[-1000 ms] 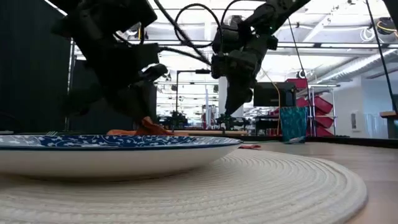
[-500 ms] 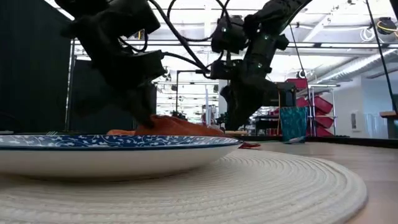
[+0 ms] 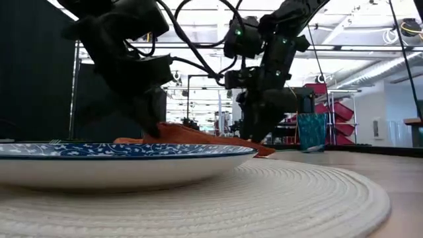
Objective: Set table place
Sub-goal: Fold the orange table napkin
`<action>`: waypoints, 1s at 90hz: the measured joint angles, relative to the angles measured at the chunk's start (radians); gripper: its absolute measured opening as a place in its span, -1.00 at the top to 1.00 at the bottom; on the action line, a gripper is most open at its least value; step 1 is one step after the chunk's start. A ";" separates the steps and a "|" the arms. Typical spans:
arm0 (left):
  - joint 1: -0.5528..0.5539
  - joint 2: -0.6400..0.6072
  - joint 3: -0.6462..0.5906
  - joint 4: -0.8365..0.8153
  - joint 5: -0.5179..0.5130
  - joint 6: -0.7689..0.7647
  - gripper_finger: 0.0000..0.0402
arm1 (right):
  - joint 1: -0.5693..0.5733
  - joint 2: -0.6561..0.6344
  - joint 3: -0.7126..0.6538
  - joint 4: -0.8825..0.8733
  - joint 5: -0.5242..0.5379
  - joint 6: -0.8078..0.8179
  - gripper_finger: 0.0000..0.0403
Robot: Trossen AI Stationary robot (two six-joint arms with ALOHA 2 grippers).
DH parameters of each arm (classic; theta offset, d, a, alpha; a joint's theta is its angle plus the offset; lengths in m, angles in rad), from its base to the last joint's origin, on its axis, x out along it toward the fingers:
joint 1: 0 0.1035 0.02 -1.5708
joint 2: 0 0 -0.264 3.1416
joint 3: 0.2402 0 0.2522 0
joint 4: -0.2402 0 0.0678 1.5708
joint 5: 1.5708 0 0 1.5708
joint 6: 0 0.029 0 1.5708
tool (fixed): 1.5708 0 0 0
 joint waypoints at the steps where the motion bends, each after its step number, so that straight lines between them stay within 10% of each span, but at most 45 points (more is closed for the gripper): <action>1: 0.000 0.000 0.000 -0.002 0.000 0.000 1.00 | 0.001 0.000 0.000 -0.006 0.000 0.002 -0.29; 90: 0.002 0.000 0.000 -0.014 -0.076 0.020 1.00 | 0.047 0.075 0.018 0.019 -0.052 0.094 -0.27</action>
